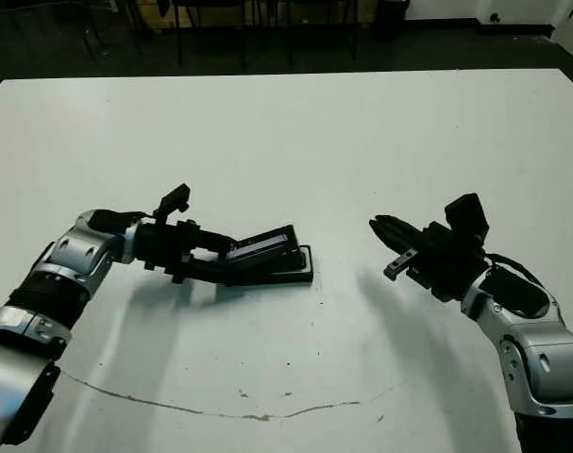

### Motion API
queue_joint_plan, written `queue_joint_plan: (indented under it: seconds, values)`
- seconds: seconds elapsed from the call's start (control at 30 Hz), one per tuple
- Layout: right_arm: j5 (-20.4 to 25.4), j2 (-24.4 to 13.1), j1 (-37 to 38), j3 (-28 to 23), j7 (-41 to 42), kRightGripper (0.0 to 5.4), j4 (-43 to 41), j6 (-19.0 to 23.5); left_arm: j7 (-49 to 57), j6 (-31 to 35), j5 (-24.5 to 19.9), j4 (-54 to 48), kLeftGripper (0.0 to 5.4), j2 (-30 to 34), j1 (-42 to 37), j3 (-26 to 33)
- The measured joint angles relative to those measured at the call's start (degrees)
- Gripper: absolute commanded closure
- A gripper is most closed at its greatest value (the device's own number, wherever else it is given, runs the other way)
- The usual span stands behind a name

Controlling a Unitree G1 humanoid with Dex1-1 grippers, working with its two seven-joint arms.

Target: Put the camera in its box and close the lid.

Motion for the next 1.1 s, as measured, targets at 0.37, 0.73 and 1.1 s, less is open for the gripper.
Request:
queue_joint_plan:
  seconds: [0.37,0.73,1.1]
  values:
    - [-0.1,0.0,0.0,0.0,0.0,5.40,0.4,-0.8,1.0,4.7,2.1,-2.9,2.71,-0.4,-1.6,-2.7]
    - [-0.1,0.0,0.0,0.0,-0.1,5.40,0.3,-0.8,0.4,8.3,4.7,-3.9,2.71,0.0,-4.5,-6.1]
    - [0.0,0.0,0.0,0.1,0.0,5.40,0.3,-0.8,0.8,6.5,8.5,-6.4,2.71,0.1,-5.4,-8.7]
